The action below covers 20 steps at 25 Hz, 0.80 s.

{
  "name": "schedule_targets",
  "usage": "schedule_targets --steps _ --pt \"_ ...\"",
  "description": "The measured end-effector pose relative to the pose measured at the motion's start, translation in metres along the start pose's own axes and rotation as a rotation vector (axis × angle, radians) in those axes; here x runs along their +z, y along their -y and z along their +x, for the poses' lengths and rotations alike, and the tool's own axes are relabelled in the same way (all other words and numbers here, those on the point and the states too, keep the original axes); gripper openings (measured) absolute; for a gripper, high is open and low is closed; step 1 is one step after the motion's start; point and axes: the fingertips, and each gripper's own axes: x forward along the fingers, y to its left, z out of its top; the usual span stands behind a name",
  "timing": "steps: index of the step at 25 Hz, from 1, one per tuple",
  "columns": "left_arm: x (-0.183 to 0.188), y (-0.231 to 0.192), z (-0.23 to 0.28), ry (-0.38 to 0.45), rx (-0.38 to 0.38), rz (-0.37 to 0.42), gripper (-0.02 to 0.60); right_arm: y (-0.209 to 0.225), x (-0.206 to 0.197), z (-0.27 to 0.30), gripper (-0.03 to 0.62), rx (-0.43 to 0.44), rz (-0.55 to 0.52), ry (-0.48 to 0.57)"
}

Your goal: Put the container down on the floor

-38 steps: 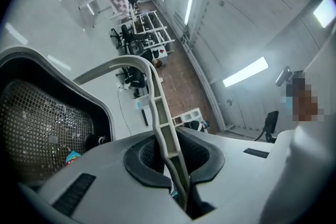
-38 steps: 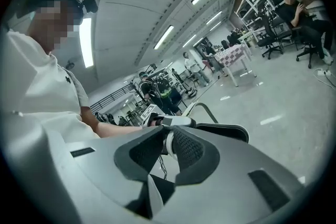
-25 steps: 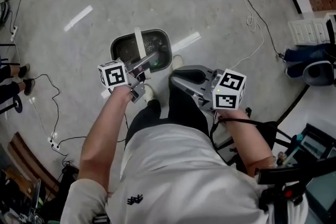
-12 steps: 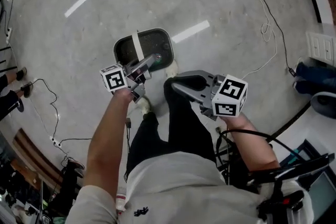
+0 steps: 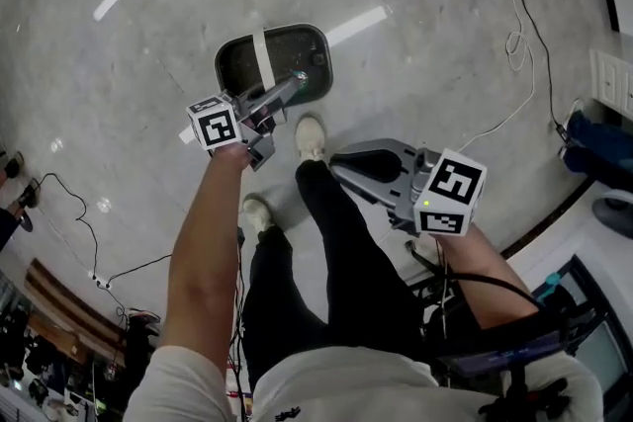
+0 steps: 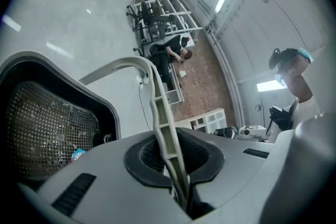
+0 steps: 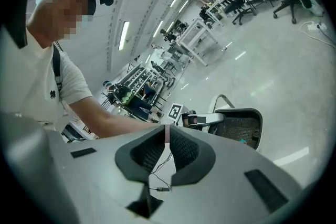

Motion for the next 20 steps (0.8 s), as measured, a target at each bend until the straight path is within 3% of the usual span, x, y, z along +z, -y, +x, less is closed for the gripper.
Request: schedule_targets --steps 10,20 --pt "-0.012 -0.092 0.009 -0.037 -0.036 0.012 0.028 0.058 -0.047 0.038 0.019 0.013 0.048 -0.06" --pt "-0.019 -0.1 -0.008 -0.027 -0.062 0.008 0.028 0.063 -0.058 0.06 0.019 0.025 0.06 -0.075"
